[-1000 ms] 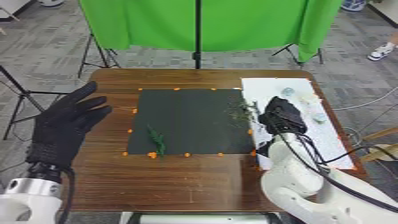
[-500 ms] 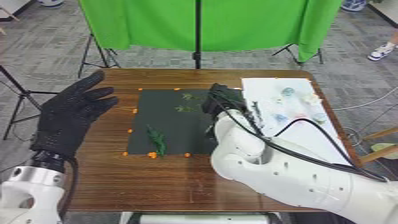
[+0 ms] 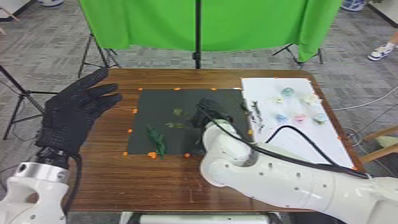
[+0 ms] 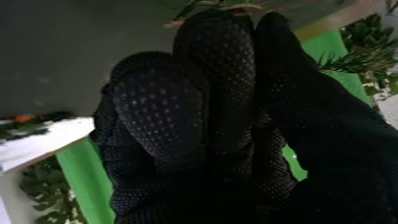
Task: Arrange flowers
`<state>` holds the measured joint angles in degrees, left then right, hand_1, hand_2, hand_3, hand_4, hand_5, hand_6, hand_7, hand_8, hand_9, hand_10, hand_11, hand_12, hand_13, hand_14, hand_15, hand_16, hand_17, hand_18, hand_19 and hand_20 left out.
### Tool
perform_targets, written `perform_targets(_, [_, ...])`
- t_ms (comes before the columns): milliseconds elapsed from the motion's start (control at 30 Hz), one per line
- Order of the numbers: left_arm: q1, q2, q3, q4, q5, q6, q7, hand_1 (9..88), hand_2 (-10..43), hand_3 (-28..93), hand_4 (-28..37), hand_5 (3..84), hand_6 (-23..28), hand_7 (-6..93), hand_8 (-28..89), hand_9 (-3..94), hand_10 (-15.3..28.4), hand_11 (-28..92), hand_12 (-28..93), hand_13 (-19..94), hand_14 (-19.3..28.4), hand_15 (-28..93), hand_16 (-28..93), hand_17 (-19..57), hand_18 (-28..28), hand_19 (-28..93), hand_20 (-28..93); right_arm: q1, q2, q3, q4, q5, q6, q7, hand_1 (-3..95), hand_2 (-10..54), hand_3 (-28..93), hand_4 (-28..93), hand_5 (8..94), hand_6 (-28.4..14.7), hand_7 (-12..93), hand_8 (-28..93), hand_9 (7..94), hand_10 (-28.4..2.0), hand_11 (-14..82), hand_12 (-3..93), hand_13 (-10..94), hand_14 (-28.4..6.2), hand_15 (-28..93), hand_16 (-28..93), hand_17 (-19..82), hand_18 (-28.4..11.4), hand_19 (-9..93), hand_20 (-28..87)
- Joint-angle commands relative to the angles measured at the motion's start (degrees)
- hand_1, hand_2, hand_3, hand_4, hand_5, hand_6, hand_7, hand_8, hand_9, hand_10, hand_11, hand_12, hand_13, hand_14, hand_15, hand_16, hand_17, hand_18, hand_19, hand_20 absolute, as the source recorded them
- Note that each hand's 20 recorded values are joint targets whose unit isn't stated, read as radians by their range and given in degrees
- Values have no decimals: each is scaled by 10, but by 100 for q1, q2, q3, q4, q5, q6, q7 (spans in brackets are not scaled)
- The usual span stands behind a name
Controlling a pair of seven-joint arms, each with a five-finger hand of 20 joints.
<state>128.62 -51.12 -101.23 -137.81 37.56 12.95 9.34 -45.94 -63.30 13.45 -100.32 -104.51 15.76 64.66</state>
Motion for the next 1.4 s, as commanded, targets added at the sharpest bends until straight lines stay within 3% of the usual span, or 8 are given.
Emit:
perform_targets(33, [-188,31,120,107,-15,-108,-28,226,77,779,-231,371,100,164,-101,348,222,307,120,259,284,599,-123,-97,252,558,143,219,-177,-247,216,153,29,63,486,-95,706,-262,898,-12,202,97,937,-100,384,180,891,-66,613,210,459,-231,932,222])
perform_targets(233, [-355,48,207,164,-3,-210,-77,226,75,782,-230,372,100,167,-103,349,223,315,120,260,284,603,-123,-97,252,558,143,396,-330,-413,338,155,-14,241,460,-92,724,-273,917,-8,198,79,937,-101,397,172,906,-68,610,207,468,-233,932,231])
perform_targets(433, [-472,39,265,186,17,-220,-182,227,76,782,-230,372,100,172,-105,350,225,319,118,260,284,603,-124,-98,252,558,143,323,-412,-330,355,158,-249,355,427,-81,735,-278,936,-2,187,48,937,-102,437,152,919,-68,607,209,482,-237,932,247])
perform_targets(567, [-376,12,219,169,13,-218,-185,228,76,784,-228,372,101,174,-106,352,226,325,119,260,284,603,-124,-99,252,558,143,264,-386,-400,290,-33,-327,365,399,-86,742,-277,931,-4,188,-29,937,-105,433,151,919,-67,607,208,484,-238,932,245])
perform_targets(933, [-315,-14,204,145,17,-167,-224,228,74,787,-229,373,101,181,-110,351,227,334,114,263,284,605,-125,-98,253,559,145,192,-321,-438,168,-146,-668,271,374,-95,736,-272,914,-8,186,-101,937,-108,411,157,910,-69,602,211,479,-239,932,227])
perform_targets(1233, [-330,-16,219,152,18,-166,-224,229,74,789,-228,374,102,186,-112,354,229,346,114,268,284,610,-125,-98,252,561,145,242,-340,-592,126,-228,-809,198,371,-95,748,-277,912,-6,189,-106,937,-109,407,157,909,-70,603,205,476,-240,932,216])
perform_targets(1400, [-313,-27,194,149,16,-170,-233,230,73,790,-228,374,101,193,-116,355,229,352,112,273,284,616,-126,-98,252,562,145,183,-352,-620,74,-332,-1037,158,413,-95,732,-281,922,-5,187,31,937,-104,427,151,915,-72,603,204,479,-240,932,219])
